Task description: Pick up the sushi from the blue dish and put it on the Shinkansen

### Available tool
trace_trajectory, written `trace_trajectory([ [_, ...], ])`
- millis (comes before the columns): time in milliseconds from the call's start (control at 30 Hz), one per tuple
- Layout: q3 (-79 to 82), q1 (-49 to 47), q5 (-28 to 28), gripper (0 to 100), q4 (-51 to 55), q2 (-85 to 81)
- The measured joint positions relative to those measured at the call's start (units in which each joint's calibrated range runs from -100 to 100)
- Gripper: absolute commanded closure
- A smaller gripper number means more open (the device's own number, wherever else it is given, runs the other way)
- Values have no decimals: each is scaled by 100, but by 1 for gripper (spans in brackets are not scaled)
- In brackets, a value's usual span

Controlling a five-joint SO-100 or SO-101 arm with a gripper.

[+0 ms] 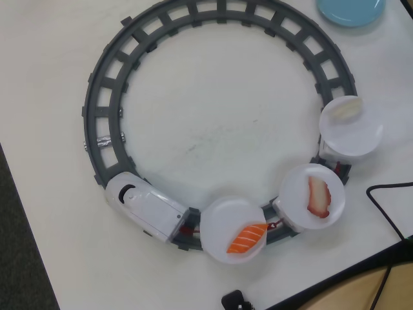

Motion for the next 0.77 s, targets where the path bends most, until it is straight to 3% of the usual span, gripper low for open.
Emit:
trace_trajectory([
  [133,1558,520,376,98,-429,-691],
  [467,5349,1378,455,97,-1610,-2855],
  [767,5601,1804,455,98,-1654,-2897],
])
